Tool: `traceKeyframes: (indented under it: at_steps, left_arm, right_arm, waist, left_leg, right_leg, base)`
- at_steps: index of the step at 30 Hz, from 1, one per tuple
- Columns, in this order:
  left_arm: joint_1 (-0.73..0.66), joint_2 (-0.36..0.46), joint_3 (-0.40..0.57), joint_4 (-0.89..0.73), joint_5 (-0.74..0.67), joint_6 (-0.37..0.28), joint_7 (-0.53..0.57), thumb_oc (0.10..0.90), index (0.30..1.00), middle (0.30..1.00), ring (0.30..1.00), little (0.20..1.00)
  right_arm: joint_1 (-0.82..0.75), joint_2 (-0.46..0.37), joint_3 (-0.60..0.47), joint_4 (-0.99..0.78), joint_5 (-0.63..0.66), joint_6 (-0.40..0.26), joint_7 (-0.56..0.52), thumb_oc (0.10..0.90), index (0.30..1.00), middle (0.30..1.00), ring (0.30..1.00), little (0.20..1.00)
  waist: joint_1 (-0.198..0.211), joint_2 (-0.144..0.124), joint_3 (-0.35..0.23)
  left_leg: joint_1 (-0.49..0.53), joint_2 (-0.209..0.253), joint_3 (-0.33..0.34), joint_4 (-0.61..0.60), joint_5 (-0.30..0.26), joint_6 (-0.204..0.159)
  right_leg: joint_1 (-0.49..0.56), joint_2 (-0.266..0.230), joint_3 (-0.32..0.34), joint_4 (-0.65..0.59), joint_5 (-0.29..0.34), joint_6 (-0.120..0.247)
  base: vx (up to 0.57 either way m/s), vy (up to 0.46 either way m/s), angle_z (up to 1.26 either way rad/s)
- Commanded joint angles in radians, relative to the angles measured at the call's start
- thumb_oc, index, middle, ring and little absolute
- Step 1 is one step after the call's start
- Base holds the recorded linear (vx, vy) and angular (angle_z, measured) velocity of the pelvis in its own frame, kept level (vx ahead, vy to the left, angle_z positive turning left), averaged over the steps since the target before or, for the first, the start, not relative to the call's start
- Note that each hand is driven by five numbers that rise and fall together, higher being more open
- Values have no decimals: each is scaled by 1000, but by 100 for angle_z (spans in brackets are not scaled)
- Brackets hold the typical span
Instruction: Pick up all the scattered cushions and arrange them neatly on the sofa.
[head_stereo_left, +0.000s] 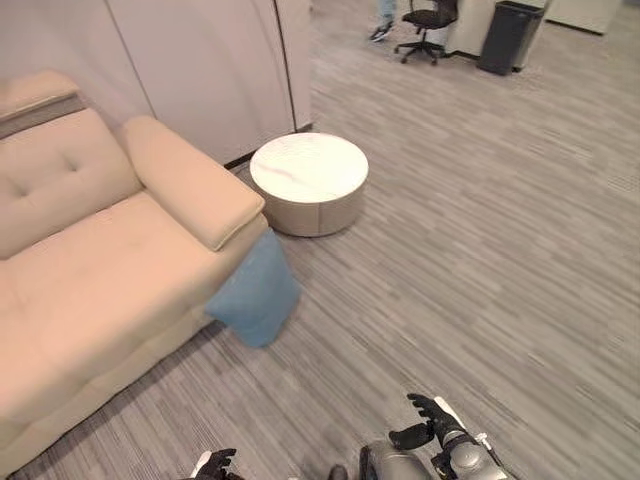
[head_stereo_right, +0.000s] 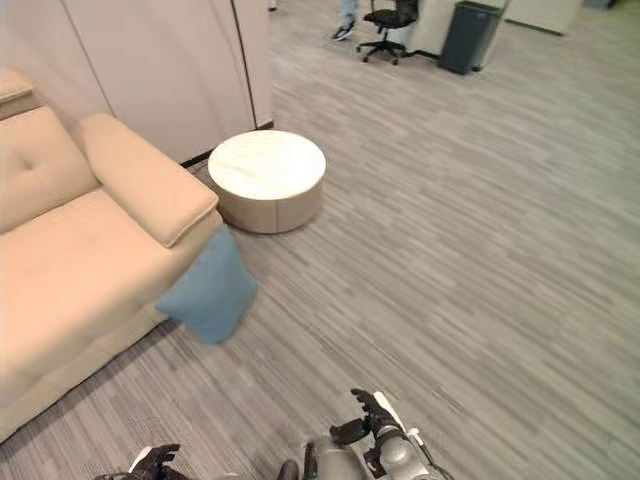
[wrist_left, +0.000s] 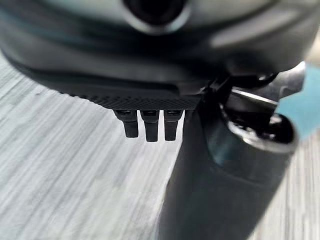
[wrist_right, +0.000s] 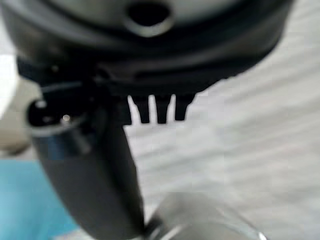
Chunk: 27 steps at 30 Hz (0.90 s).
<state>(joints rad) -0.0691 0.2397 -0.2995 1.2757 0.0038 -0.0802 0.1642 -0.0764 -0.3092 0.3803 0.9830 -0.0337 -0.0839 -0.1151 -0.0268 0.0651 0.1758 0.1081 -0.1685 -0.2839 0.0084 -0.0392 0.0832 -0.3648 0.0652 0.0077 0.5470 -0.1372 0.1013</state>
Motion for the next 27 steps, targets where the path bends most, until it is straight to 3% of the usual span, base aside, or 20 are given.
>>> traceKeyframes:
  at_steps: [1,3,4,5,6,7,8,9,10,11,14,16,17,18,19,20,22,25,26,27]
  left_arm:
    - [-24,6,-21,-23,38,-24,9,800,900,900,900,900]
    - [-25,-18,-28,6,40,-23,13,800,900,900,900,900]
    - [-25,-18,-28,6,40,-24,13,800,900,900,900,900]
    - [-2,-44,-13,20,18,-25,17,800,900,900,900,900]
    - [-11,-52,-19,10,16,-25,13,800,900,900,900,900]
    - [-12,-52,-18,10,16,-25,13,800,900,900,900,900]
    - [-13,-50,-22,-14,5,-24,11,800,900,900,900,900]
    - [-10,-47,-13,-17,-29,-23,9,800,900,900,900,900]
    - [-10,-47,-14,-17,-30,-23,9,800,900,900,900,900]
    - [3,-60,50,-11,-130,-23,6,800,900,900,900,900]
    - [24,-64,86,1,-181,-32,14,800,900,900,900,900]
    - [45,-59,111,2,-196,-28,15,800,900,900,900,900]
    - [67,-50,159,19,-220,-19,3,800,900,900,900,900]
    - [67,-50,159,19,-220,-19,3,800,900,900,900,900]
    - [67,-46,189,49,-252,-16,15,800,900,900,900,900]
    - [58,-43,196,67,-269,4,14,800,900,900,900,900]
    - [41,-35,219,57,-320,9,15,800,900,900,900,900]
    - [34,-40,220,67,-338,20,6,800,900,900,900,900]
    - [20,-47,211,66,-341,24,9,800,900,900,900,900]
    - [11,-51,203,68,-344,25,6,800,900,900,900,900]
  right_arm:
    - [7,-42,-4,15,-22,14,-9,800,900,900,900,900]
    - [10,-47,3,52,-43,37,-1,800,900,900,900,900]
    - [10,-46,3,53,-43,36,-1,800,900,900,900,900]
    - [14,-30,18,80,-44,41,9,800,900,900,900,900]
    - [0,-29,23,70,-26,42,6,800,900,900,900,900]
    - [-1,-28,23,70,-26,42,6,800,900,900,900,900]
    - [-17,-40,20,43,10,39,-5,800,900,900,900,900]
    - [-18,-49,18,31,22,37,-20,800,900,900,900,900]
    - [-18,-50,18,31,22,37,-21,800,900,900,900,900]
    - [-11,-58,14,4,11,35,-31,800,900,900,900,900]
    - [-3,-67,7,-14,-9,28,-37,800,900,900,900,900]
    - [3,-76,-16,-46,-12,19,-49,800,900,900,900,900]
    - [-20,-79,-16,-54,-24,27,-46,800,900,900,900,900]
    - [-20,-79,-16,-54,-24,27,-46,800,900,900,900,900]
    - [-28,-55,-13,-39,-38,22,-47,800,900,900,900,900]
    - [-29,-44,-12,-44,-52,28,-42,800,900,900,900,900]
    - [-26,-37,-20,-88,-47,36,-42,800,900,900,900,900]
    - [-20,-32,-25,-115,-52,38,-35,800,900,900,900,900]
    - [-10,-30,-19,-114,-50,37,-38,800,900,900,900,900]
    - [-7,-28,-16,-118,-43,36,-37,800,900,900,900,900]
  waist:
    - [1,6,-9]
    - [10,-6,-29]
    - [8,-4,-26]
    - [21,-6,-67]
    - [27,-16,-50]
    - [24,-19,-55]
    - [37,-48,-12]
    - [55,-76,-2]
    - [55,-73,0]
    - [88,-70,-4]
    - [113,-58,-16]
    - [126,-40,-30]
    - [149,-27,-54]
    - [149,-28,-51]
    - [176,-46,-57]
    - [165,-56,-44]
    - [132,-61,-26]
    - [99,-56,-35]
    - [76,-58,-35]
    - [63,-62,-36]
  left_leg:
    - [43,42,-30,-28,-57,-59]
    - [85,54,-63,29,-139,-79]
    - [88,56,-65,30,-141,-79]
    - [80,124,-45,204,-82,-127]
    - [-39,124,-25,379,6,-142]
    - [-48,120,-28,382,8,-142]
    - [-214,154,116,663,39,-112]
    - [-309,172,225,710,4,-99]
    - [-307,174,225,715,-1,-99]
    - [-336,136,318,575,-45,-85]
    - [-338,85,388,372,-24,-75]
    - [-366,128,577,173,53,-96]
    - [-308,132,638,55,60,-74]
    - [-303,131,639,50,63,-74]
    - [-278,85,561,69,42,-28]
    - [-252,95,541,65,31,-10]
    - [-229,103,477,86,18,-10]
    - [-186,110,387,61,11,-9]
    - [-156,101,316,45,5,-12]
    - [-141,97,283,35,4,-16]
  right_leg:
    - [98,-23,127,-336,144,28]
    - [82,-101,166,-465,207,42]
    - [86,-100,162,-466,206,42]
    - [172,-65,126,-475,202,27]
    - [219,-66,126,-489,196,12]
    - [214,-70,124,-491,198,14]
    - [297,-80,71,-517,181,-28]
    - [348,-88,28,-556,164,-48]
    - [352,-86,27,-557,164,-47]
    - [415,-70,-12,-588,139,-45]
    - [454,-42,-21,-598,113,-40]
    - [510,6,-66,-602,67,-51]
    - [541,36,-96,-564,39,-51]
    - [543,35,-95,-563,38,-51]
    - [485,41,-111,-349,107,21]
    - [416,30,-127,-196,168,105]
    - [332,8,-144,5,211,155]
    - [263,8,-107,97,180,142]
    - [247,-32,-67,6,108,69]
    - [246,-33,-31,-65,66,37]
  base:
    - [485,-328,88]
    - [451,-334,83]
    - [778,-658,106]
    - [533,-565,101]
    - [522,-562,119]
    - [150,-509,88]
    - [229,-621,95]
    - [240,-618,86]
    - [395,-408,71]
    - [368,-202,45]
    - [366,-135,13]
    - [446,-120,-6]
    - [459,-65,23]
    - [568,-52,62]
    - [315,-83,65]
    - [353,-112,50]
    - [156,-107,51]
    - [211,-105,160]
    - [210,-136,151]
    - [305,-215,158]
